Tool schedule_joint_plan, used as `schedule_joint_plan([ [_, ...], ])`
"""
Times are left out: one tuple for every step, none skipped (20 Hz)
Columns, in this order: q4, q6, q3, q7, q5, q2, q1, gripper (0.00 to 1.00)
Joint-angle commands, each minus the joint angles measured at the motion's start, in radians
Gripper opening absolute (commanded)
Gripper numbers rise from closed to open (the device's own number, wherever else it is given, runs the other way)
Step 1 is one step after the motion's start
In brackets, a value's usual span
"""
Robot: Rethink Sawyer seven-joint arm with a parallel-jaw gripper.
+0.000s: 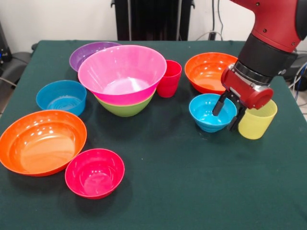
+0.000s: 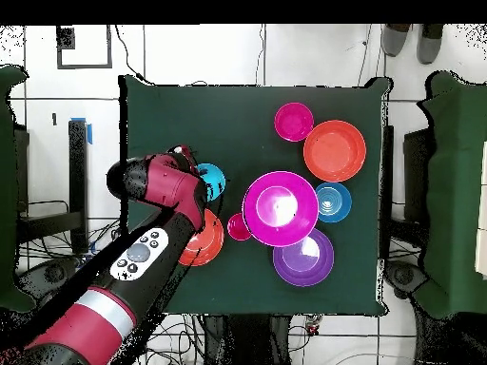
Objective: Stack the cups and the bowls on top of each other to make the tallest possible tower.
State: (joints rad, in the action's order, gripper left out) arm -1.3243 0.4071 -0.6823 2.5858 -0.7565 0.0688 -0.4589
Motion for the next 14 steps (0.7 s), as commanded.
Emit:
schedule_joint_plan([
  [-0.037, 0.103, 0.157, 0.102, 0.065, -0.049, 0.006, 1.00],
  [-0.037, 0.100, 0.157, 0.103, 0.064, -0.050, 0.005, 1.00],
  [-0.036, 0.097, 0.157, 0.105, 0.063, -0.052, 0.005, 1.00],
  [-0.036, 0.096, 0.157, 0.105, 0.063, -0.052, 0.004, 1.00],
  [-0.036, 0.094, 0.158, 0.106, 0.062, -0.052, 0.003, 1.00],
  [-0.038, 0.092, 0.159, 0.106, 0.062, -0.052, 0.003, 1.00],
  [-0.037, 0.090, 0.159, 0.107, 0.062, -0.054, 0.002, 1.00],
  [-0.037, 0.088, 0.158, 0.108, 0.061, -0.057, 0.002, 1.00],
  [-0.037, 0.087, 0.158, 0.109, 0.061, -0.059, 0.001, 1.00],
  [-0.037, 0.083, 0.159, 0.109, 0.060, -0.061, 0.002, 1.00],
  [-0.034, 0.082, 0.158, 0.111, 0.060, -0.063, 0.003, 1.00],
  [-0.031, 0.079, 0.156, 0.114, 0.058, -0.067, 0.003, 1.00],
  [-0.028, 0.074, 0.157, 0.116, 0.056, -0.070, 0.003, 1.00],
  [-0.025, 0.069, 0.157, 0.118, 0.054, -0.074, 0.004, 1.00],
])
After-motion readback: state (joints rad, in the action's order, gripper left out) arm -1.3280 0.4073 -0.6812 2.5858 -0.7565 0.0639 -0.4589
